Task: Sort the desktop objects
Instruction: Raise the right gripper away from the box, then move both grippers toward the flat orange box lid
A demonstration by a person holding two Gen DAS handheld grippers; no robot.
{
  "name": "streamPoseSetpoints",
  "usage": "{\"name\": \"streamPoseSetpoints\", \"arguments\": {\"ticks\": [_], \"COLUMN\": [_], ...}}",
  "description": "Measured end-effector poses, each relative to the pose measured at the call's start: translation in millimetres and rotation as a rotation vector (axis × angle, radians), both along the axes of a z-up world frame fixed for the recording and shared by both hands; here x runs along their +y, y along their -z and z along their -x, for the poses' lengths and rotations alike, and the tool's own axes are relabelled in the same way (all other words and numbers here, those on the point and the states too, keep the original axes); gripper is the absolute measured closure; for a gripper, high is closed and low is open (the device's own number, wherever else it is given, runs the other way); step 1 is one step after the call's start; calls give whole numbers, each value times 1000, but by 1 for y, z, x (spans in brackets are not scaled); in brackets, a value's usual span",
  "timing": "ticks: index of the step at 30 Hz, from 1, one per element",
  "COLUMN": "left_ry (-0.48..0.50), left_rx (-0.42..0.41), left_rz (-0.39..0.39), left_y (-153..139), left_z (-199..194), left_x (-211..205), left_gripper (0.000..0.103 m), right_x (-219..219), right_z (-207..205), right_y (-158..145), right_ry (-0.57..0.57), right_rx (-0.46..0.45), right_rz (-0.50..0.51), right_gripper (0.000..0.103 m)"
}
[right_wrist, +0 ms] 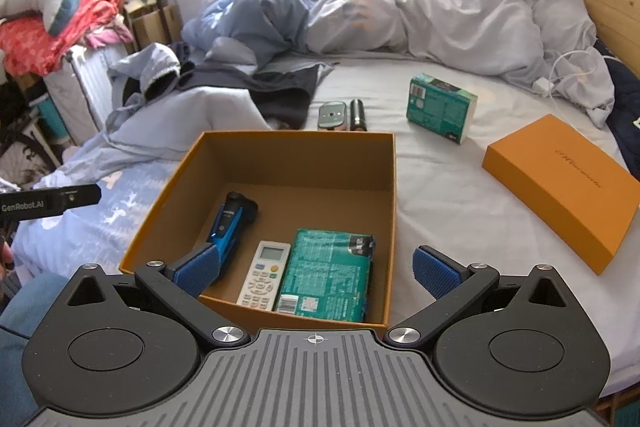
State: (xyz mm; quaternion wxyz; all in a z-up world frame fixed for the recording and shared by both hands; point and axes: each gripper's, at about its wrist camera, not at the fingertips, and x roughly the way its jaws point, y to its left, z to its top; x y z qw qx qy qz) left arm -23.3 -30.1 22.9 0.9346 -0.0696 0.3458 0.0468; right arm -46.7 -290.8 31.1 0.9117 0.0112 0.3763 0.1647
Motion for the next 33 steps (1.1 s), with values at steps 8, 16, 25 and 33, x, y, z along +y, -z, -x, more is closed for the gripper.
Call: {"name": "streamPoseSetpoints", "arguments": {"ticks": [8,16,25,33], "left_ry": [26,30,50,165], "left_rx": [-21,-69,-114,-149], "left_rz": [0,19,52,69], "left_y": [-3,-12,-31,-40], "left_z": [2,2,-8,-33], "left_x": [-7,-12,-30,-81], "left_gripper": [16,16,16,16], "right_x": [-7,-32,-71,-105], "right_z": [3,13,25,35], "right_y": [-6,-22,-43,-62], "right_ry": [22,94,196,287], "right_rx": [-13,-45,-83,-118], "right_rz": [-8,-23,-41,-58], "right_gripper": [0,0,0,0]}}
